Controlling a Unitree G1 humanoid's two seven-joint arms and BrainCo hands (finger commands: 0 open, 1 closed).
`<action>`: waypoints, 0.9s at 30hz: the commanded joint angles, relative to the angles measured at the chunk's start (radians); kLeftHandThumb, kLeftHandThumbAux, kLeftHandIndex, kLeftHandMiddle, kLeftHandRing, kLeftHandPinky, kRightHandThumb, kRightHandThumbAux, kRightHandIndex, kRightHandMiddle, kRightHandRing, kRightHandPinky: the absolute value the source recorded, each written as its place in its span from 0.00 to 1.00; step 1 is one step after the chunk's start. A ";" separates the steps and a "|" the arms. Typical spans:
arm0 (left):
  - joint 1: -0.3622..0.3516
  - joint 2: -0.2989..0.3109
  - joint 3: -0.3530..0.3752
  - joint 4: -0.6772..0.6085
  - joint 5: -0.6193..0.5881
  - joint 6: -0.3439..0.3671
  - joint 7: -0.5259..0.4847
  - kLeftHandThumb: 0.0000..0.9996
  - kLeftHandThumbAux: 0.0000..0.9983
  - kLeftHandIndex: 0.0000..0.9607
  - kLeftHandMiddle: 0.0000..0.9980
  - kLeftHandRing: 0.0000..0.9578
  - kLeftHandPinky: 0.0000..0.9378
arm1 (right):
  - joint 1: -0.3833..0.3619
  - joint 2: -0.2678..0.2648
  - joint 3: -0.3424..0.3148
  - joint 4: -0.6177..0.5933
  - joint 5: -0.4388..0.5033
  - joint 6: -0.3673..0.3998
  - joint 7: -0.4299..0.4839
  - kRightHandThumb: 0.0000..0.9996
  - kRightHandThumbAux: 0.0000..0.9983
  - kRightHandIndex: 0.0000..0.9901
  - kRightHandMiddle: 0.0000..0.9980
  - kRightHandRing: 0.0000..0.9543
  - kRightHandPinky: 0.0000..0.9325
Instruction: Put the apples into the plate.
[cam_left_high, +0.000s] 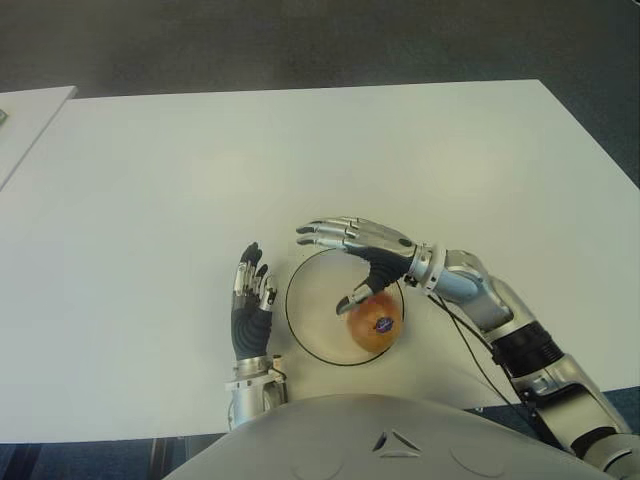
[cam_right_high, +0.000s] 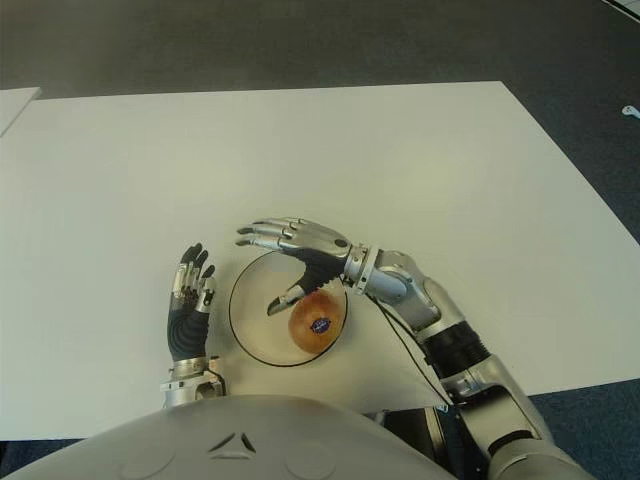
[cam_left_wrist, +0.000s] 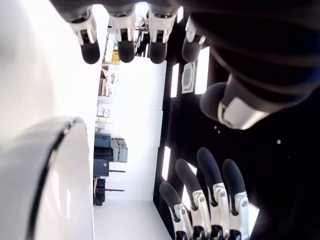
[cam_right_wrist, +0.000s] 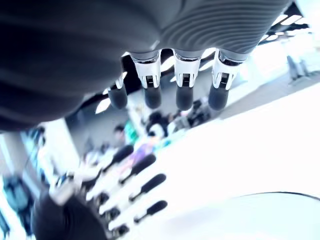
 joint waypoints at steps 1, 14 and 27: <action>0.012 -0.027 0.010 -0.010 0.003 0.021 -0.003 0.03 0.50 0.03 0.00 0.00 0.00 | 0.042 0.028 -0.026 -0.064 0.064 0.122 0.035 0.11 0.26 0.00 0.00 0.00 0.00; 0.003 -0.027 0.018 0.003 0.011 0.015 -0.006 0.01 0.51 0.02 0.00 0.00 0.00 | 0.134 0.066 -0.089 -0.224 0.135 0.302 0.038 0.11 0.24 0.00 0.00 0.00 0.00; -0.001 -0.038 0.029 0.014 -0.013 0.015 -0.003 0.04 0.51 0.04 0.01 0.00 0.00 | 0.181 0.153 -0.240 -0.137 0.391 0.459 0.031 0.08 0.25 0.00 0.00 0.00 0.00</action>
